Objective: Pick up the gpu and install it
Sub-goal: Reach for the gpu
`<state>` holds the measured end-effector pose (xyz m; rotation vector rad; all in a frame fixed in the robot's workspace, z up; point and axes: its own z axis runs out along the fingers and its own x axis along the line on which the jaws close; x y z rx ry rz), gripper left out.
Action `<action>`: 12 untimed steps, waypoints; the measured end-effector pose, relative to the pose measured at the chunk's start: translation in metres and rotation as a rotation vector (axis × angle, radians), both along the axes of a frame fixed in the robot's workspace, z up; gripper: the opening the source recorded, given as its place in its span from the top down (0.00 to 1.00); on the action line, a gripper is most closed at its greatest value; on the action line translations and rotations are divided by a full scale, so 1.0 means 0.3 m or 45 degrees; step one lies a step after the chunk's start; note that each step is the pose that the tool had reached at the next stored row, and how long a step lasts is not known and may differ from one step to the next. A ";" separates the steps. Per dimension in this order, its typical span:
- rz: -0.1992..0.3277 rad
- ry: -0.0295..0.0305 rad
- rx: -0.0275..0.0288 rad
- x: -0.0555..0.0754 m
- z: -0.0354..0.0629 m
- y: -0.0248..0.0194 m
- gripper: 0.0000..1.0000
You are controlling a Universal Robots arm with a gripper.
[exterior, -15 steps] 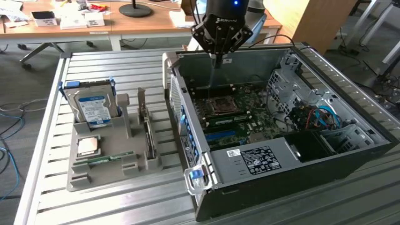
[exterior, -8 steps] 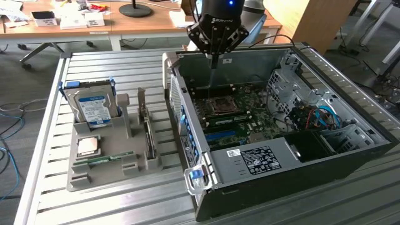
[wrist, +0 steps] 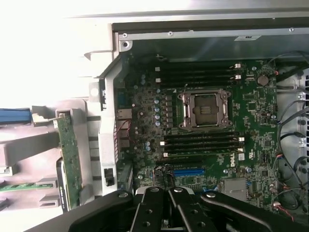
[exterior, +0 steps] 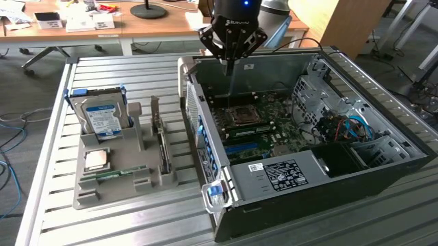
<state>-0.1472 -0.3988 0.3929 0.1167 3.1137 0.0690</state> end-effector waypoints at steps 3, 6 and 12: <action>0.000 0.0000 -0.0001 -0.012 0.000 0.000 0.89; 0.000 0.0000 -0.0001 -0.021 0.000 0.000 0.89; 0.000 0.0000 -0.0001 -0.040 -0.001 0.000 0.89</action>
